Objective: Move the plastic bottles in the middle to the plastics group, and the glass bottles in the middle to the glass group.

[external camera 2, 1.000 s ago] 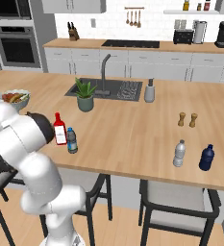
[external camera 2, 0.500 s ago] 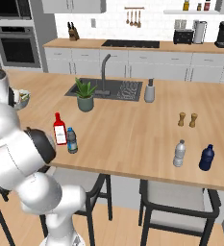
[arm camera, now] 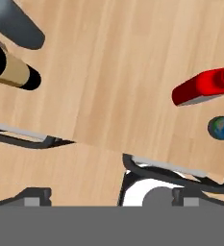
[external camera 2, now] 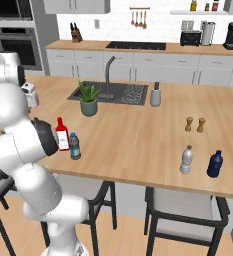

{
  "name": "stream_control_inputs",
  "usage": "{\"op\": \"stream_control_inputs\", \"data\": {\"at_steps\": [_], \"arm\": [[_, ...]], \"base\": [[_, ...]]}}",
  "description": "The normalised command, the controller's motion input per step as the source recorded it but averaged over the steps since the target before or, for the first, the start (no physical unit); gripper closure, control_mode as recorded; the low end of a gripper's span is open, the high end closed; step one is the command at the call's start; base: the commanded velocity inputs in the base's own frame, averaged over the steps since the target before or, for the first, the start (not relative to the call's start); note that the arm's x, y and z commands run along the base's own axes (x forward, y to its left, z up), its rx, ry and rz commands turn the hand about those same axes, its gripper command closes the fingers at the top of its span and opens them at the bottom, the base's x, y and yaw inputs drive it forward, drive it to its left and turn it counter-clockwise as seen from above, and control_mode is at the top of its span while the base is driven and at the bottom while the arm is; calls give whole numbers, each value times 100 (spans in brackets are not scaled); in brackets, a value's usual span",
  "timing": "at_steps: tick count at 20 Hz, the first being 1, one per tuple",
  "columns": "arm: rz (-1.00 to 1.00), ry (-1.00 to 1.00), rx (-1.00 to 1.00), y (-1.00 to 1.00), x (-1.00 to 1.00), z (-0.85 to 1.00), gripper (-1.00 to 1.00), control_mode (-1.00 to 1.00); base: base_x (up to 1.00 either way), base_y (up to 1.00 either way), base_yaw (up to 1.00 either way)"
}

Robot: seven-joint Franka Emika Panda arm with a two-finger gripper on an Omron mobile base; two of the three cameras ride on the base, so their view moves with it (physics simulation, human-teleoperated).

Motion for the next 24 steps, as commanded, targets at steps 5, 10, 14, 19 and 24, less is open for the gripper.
{"op": "stream_control_inputs", "data": {"at_steps": [5, 10, 14, 19, 24], "arm": [[-11, -13, -12, -69, -47, -100, -100, -100], [-2, -16, 6, -100, -51, -19, -100, -100], [0, -3, 11, -100, -18, 0, -100, -100], [0, 0, 2, -100, 0, 0, -100, -100], [1, 0, 3, -100, 11, 0, -100, -100]], "base": [[0, 0, 0], [0, 0, 0], [0, 0, 0], [0, 0, 0], [0, 0, 0]]}}
